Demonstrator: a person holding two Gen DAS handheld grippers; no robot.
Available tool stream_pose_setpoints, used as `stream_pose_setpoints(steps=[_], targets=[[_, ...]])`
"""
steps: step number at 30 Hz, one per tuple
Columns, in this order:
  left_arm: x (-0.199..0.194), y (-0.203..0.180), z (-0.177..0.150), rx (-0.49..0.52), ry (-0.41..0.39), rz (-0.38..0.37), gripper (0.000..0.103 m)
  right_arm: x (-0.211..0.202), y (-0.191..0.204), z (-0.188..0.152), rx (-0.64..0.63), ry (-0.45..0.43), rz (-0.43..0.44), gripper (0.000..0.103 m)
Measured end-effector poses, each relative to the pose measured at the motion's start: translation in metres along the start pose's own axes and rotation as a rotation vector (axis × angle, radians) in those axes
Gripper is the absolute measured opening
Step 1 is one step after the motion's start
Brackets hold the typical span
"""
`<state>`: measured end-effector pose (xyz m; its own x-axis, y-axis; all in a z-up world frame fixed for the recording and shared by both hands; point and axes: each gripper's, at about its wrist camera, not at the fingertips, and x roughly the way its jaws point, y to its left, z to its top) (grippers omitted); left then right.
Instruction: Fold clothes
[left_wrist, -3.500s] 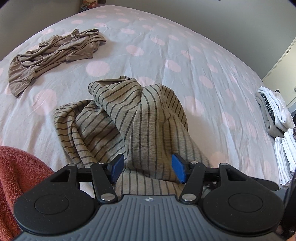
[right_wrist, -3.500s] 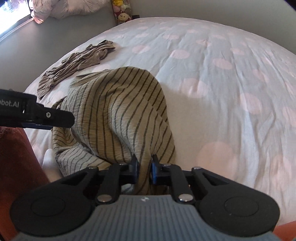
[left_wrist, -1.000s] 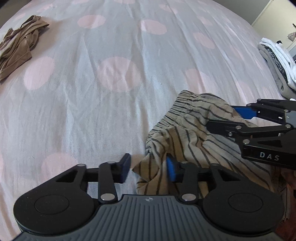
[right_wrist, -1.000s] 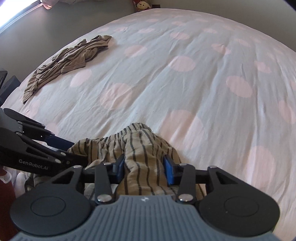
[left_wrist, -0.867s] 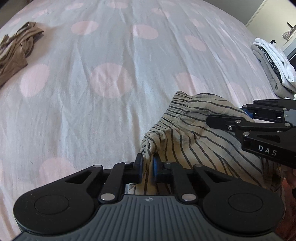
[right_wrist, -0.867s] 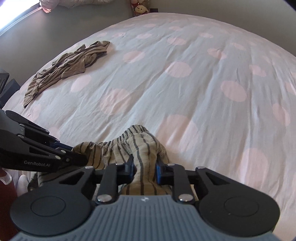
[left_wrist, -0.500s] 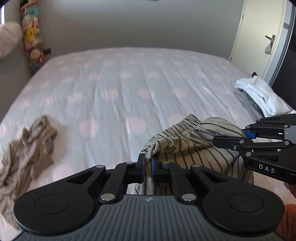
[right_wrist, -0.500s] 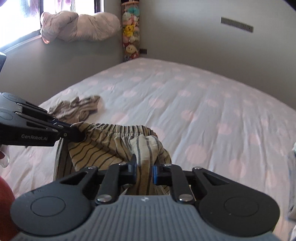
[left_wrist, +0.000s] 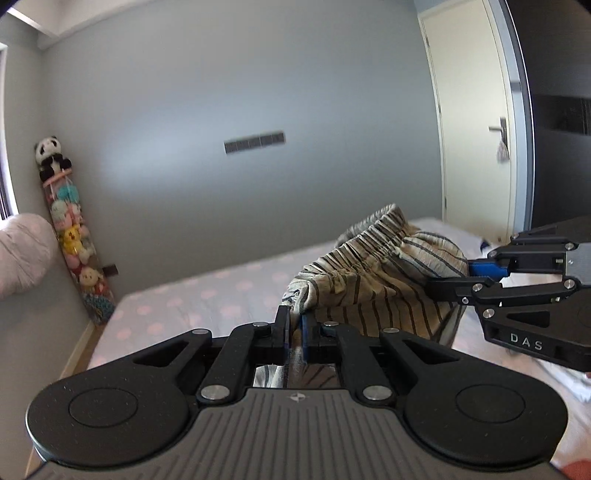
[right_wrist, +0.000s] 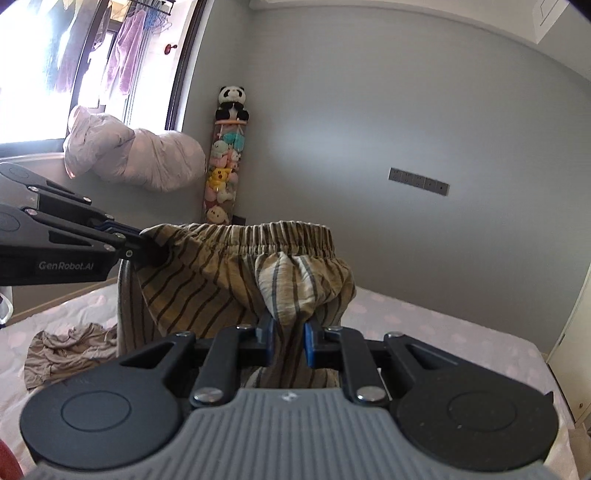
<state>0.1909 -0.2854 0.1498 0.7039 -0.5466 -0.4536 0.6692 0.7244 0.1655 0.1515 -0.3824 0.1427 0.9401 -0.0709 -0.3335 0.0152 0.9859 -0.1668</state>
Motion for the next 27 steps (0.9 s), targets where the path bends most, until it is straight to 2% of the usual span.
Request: stream_pose_setpoints(steps=[8,13,17,19,22,23,24,27], targets=[[0.05,-0.029,-0.129,-0.021,0.323,-0.105,0.004,0.028,0.031,-0.135,0.109,0.284,0.082,0.017],[0.048,-0.04,-0.204,-0.025,0.478,-0.199,0.004,0.014,0.053,-0.207,0.181,0.422,0.117,0.017],[0.034,-0.055,-0.24,-0.016,0.555,-0.235,0.007,-0.003,0.067,-0.249,0.254,0.507,0.139,0.022],[0.027,-0.06,-0.247,-0.027,0.579,-0.253,0.017,-0.01,0.072,-0.26,0.272,0.527,0.143,0.027],[0.016,-0.064,-0.25,-0.037,0.583,-0.27,0.043,-0.021,0.078,-0.271,0.298,0.548,0.15,0.033],[0.012,-0.064,-0.25,-0.04,0.576,-0.271,0.052,-0.024,0.079,-0.272,0.306,0.549,0.154,0.037],[0.009,-0.064,-0.25,-0.043,0.569,-0.273,0.053,-0.027,0.079,-0.273,0.314,0.549,0.158,0.042],[0.0,-0.06,-0.25,-0.062,0.557,-0.279,0.054,-0.038,0.077,-0.272,0.314,0.538,0.146,0.044]])
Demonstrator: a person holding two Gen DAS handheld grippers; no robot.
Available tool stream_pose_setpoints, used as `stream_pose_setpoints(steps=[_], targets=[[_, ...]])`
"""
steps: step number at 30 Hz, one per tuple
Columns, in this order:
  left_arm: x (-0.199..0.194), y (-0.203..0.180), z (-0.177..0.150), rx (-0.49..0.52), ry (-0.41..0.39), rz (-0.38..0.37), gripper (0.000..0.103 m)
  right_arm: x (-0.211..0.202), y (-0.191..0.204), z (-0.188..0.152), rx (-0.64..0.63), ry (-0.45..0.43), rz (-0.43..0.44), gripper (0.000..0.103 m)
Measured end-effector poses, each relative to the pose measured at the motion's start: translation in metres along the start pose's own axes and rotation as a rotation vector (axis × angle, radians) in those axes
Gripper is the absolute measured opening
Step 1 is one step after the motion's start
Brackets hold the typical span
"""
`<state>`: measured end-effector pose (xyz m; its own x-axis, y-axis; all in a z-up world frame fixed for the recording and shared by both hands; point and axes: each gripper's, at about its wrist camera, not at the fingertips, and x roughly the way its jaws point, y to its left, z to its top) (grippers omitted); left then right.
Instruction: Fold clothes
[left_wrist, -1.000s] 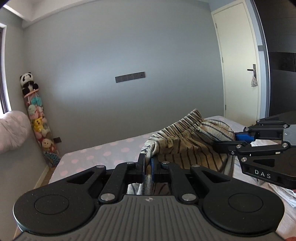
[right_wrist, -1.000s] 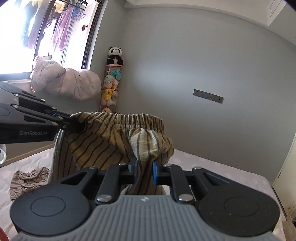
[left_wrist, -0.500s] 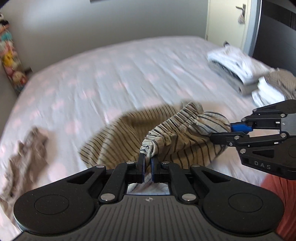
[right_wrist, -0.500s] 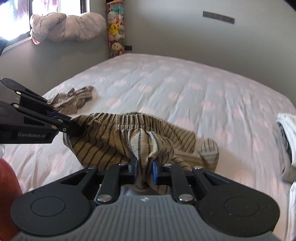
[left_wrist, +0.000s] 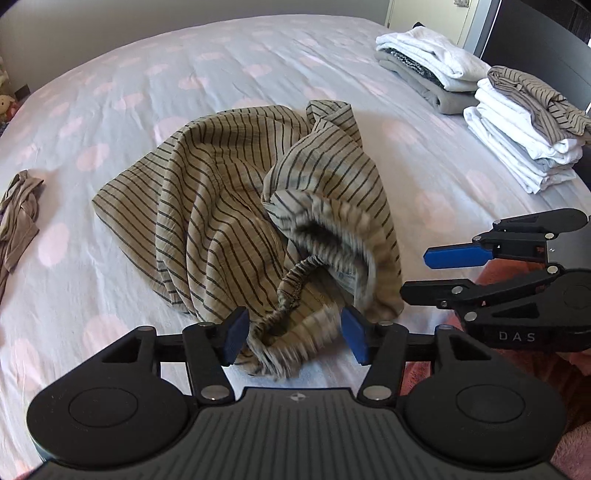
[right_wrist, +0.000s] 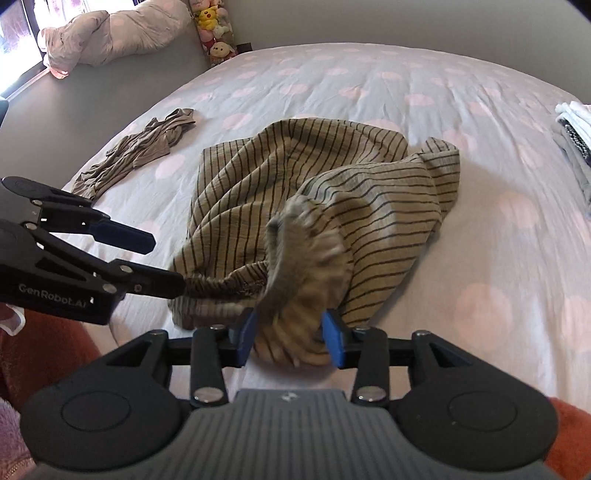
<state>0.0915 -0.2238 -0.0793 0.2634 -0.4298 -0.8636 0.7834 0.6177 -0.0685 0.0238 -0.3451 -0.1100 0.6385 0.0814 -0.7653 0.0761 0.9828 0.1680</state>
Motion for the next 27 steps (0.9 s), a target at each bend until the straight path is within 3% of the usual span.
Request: stream_pose_setpoints(steps=[7,11,15,18,27], targets=[[0.015,0.01,-0.002,-0.052,0.061,0.055,0.052,-0.003,0.007,0.011,-0.075,-0.032,-0.065,0.044],[0.029,0.01,-0.001,-0.047,0.063,0.025,0.05,0.01,0.019,0.02,-0.145,-0.037,-0.058,0.044],[0.052,0.01,0.003,-0.028,0.108,-0.011,0.04,0.025,0.034,0.029,-0.264,-0.042,-0.048,0.044],[0.067,0.013,0.005,-0.034,0.143,-0.014,0.035,0.038,0.042,0.034,-0.328,-0.03,-0.039,0.036],[0.094,0.024,-0.001,-0.08,0.209,-0.035,0.031,0.074,0.046,0.047,-0.387,0.05,-0.014,0.035]])
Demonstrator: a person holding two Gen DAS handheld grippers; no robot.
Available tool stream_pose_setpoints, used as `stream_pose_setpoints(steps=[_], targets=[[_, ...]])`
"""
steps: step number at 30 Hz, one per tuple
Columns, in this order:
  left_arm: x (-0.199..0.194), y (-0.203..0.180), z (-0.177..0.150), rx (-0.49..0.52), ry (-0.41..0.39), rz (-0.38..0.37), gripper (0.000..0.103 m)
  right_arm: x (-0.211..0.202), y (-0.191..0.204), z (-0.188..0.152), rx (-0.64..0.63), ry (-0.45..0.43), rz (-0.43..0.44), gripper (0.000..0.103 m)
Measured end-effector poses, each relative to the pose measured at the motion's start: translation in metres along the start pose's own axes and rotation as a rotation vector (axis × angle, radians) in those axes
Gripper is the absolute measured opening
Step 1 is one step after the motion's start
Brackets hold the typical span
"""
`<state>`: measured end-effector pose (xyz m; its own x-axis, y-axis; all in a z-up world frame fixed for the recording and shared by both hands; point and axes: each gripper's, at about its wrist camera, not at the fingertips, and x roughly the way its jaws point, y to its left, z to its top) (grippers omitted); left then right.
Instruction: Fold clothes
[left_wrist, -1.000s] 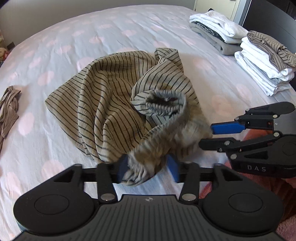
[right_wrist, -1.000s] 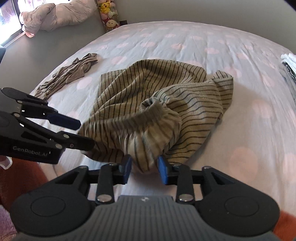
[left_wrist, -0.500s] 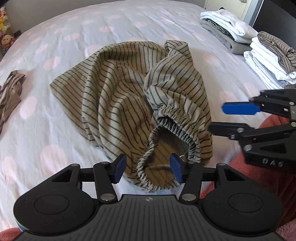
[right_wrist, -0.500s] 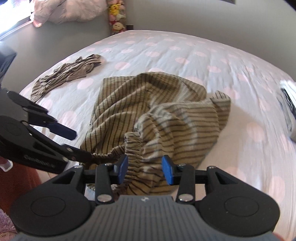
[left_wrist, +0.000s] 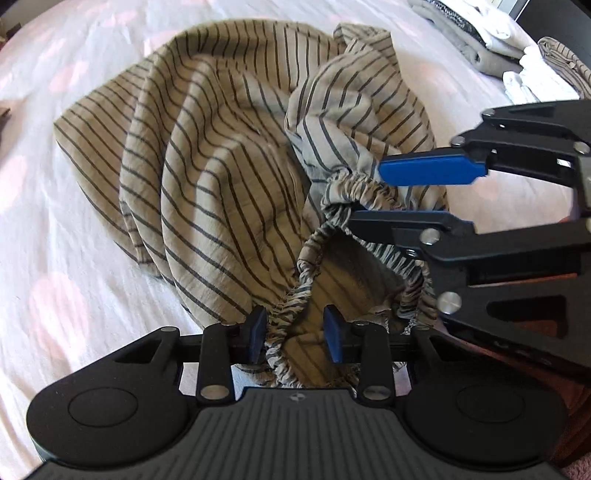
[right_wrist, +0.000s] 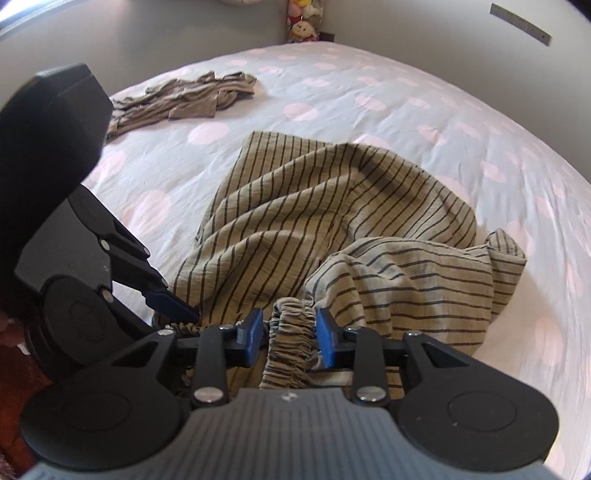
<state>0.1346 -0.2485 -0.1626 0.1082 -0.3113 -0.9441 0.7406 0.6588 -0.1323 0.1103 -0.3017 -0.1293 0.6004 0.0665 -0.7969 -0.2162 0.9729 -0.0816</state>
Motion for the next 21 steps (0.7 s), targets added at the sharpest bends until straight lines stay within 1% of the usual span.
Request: stream_pose_setpoints(steps=[1,2,3,4,6,8,11,15,18,20,21], targets=[[0.001,0.0,-0.001,-0.002,0.003,0.001,0.03,0.003,0.0,0.0,-0.004,0.014,-0.01,0.034],[0.002,0.001,-0.001,-0.006,0.006,0.006,0.028,0.006,0.0,-0.001,-0.007,0.026,-0.021,0.028],[0.002,0.002,-0.002,-0.011,0.008,0.012,0.025,0.005,-0.003,-0.004,0.005,0.029,-0.038,0.019],[0.002,0.003,-0.003,-0.017,0.009,0.016,0.024,0.003,-0.006,-0.007,0.018,0.033,-0.055,0.017],[0.002,0.005,-0.006,-0.026,0.01,0.022,0.02,-0.001,-0.011,-0.013,0.044,0.039,-0.089,0.016],[0.001,0.005,-0.01,-0.033,0.009,0.031,0.017,-0.012,-0.02,-0.026,0.086,0.048,-0.123,0.015],[-0.001,0.003,-0.013,-0.028,0.001,0.042,0.017,-0.031,-0.031,-0.048,0.161,0.081,-0.158,0.014],[-0.004,-0.003,-0.016,0.002,-0.003,0.059,0.017,-0.045,-0.039,-0.073,0.25,0.145,-0.172,0.014],[-0.006,-0.008,-0.019,0.03,-0.013,0.077,0.017,-0.048,-0.035,-0.08,0.239,0.176,-0.189,0.014],[-0.009,-0.011,-0.018,0.042,-0.032,0.071,0.02,-0.049,-0.033,-0.08,0.224,0.167,-0.186,0.015],[-0.01,-0.012,-0.017,0.048,-0.044,0.067,0.021,-0.05,-0.033,-0.08,0.22,0.16,-0.184,0.017]])
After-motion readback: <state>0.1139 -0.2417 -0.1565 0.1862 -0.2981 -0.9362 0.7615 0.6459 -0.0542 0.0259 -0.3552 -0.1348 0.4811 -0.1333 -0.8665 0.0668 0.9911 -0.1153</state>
